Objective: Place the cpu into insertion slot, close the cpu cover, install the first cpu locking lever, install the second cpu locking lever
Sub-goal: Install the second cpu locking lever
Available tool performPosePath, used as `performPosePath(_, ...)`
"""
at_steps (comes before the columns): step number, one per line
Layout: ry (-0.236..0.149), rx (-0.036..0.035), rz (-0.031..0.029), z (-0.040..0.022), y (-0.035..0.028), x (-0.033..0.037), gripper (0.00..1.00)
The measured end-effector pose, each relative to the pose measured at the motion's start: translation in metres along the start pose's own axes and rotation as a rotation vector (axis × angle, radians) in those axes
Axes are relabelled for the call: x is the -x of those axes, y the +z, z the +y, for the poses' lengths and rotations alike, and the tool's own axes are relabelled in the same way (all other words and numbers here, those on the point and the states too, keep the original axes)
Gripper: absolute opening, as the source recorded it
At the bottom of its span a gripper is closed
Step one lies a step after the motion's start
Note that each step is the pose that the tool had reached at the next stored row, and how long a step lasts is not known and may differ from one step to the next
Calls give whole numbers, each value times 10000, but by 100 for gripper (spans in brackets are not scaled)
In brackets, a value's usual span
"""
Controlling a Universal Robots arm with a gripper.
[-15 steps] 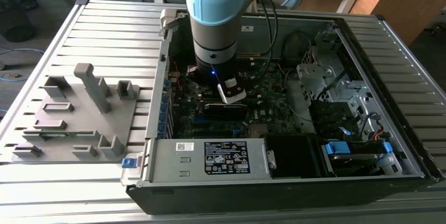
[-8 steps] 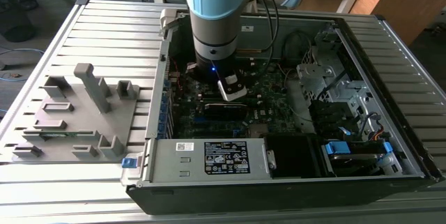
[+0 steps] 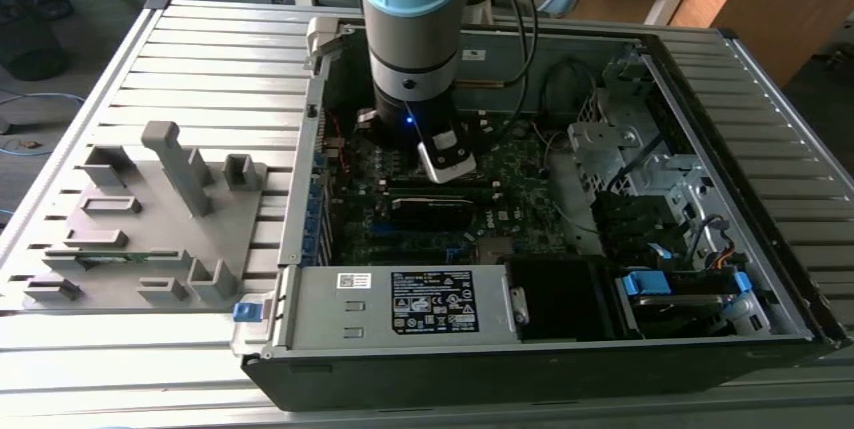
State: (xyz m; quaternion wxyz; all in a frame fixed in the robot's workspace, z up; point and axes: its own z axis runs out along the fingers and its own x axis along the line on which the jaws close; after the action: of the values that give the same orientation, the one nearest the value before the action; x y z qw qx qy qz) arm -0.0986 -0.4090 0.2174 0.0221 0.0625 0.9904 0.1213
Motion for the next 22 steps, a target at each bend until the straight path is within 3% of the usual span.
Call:
performPosePath(3, -2, -3, -2, 5, -15, 1, 11)
performPosePath(6, -10, -165, -20, 8, -16, 0, 11)
performPosePath(7, -11, -183, -21, 8, -16, 1, 11)
performPosePath(12, -10, -191, -18, 10, -15, 8, 11)
performPosePath(16, 2, -234, 40, 18, -10, 83, 11)
performPosePath(19, 9, -337, 76, 26, -6, 131, 11)
performPosePath(22, 6, -540, 79, 62, 5, 156, 11)
